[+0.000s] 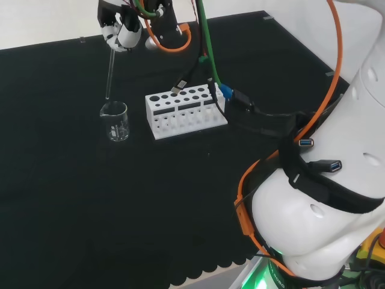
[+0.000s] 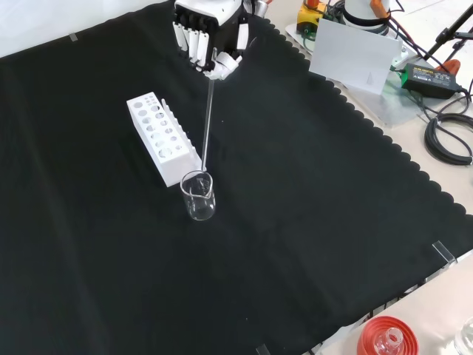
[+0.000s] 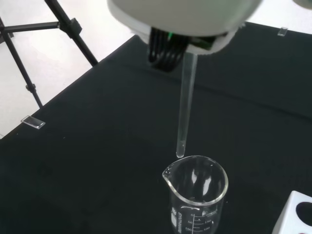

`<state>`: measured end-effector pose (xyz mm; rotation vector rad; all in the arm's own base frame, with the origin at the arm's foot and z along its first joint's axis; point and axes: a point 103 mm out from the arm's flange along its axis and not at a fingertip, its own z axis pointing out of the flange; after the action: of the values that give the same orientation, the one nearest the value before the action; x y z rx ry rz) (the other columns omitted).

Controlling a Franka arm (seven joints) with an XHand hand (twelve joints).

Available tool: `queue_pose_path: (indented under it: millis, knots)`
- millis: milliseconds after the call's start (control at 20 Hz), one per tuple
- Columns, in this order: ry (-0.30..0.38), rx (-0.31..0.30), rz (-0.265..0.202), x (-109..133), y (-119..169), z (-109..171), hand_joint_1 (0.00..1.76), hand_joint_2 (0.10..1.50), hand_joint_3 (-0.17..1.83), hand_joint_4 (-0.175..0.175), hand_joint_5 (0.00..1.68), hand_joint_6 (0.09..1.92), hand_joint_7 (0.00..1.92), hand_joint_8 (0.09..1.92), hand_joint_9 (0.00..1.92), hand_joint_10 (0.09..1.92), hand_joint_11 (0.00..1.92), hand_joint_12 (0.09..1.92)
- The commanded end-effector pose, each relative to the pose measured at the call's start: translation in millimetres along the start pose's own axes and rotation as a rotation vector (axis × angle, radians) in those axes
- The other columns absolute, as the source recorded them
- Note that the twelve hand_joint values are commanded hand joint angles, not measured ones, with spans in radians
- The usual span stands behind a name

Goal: Stir in the beaker to the left of the white test tube rack with the glass rod.

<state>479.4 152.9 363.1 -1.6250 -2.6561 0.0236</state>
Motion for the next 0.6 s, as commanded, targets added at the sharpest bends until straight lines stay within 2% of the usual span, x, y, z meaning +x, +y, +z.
queue_pose_path:
  millis: [50, 600]
  knots:
    - [0.008, 0.013, -0.019, 2, 6, 8, 1.31, 0.59, 0.86, -0.175, 1.17, 0.91, 1.22, 0.91, 1.73, 0.57, 1.6, 0.72]
    - [0.013, 0.065, -0.033, -9, 16, 35, 1.31, 0.59, 0.86, -0.175, 1.17, 0.91, 1.23, 0.91, 1.73, 0.57, 1.6, 0.72]
